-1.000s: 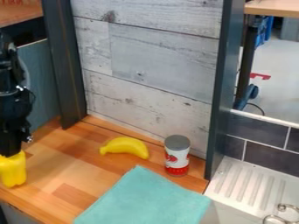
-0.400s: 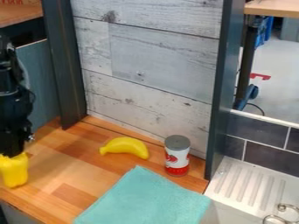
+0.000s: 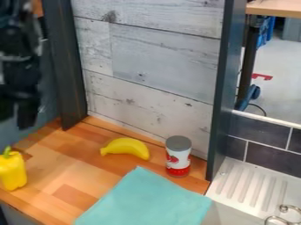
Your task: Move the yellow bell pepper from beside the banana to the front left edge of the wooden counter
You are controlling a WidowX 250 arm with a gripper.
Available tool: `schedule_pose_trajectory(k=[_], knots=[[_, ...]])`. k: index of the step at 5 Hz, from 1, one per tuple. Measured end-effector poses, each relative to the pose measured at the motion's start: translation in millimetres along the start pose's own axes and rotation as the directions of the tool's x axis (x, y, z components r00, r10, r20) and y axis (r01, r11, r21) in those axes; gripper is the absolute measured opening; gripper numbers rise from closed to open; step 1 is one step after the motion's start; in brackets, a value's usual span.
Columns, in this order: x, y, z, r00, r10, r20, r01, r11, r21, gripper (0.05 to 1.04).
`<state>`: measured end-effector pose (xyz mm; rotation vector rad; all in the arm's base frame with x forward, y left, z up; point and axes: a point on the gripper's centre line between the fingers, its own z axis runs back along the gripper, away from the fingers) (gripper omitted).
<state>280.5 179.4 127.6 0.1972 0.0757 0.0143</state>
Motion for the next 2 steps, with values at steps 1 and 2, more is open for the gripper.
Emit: schedule_pose_trajectory(k=[1, 2], knots=[[7.7, -23.4, 17.8, 0.998, -0.068, -0.005, 0.068, 0.997, 0.047, 1.007], [23.6, -64.8, 28.7, 0.986, -0.165, 0.035, 0.166, 0.986, -0.01, 1.003]])
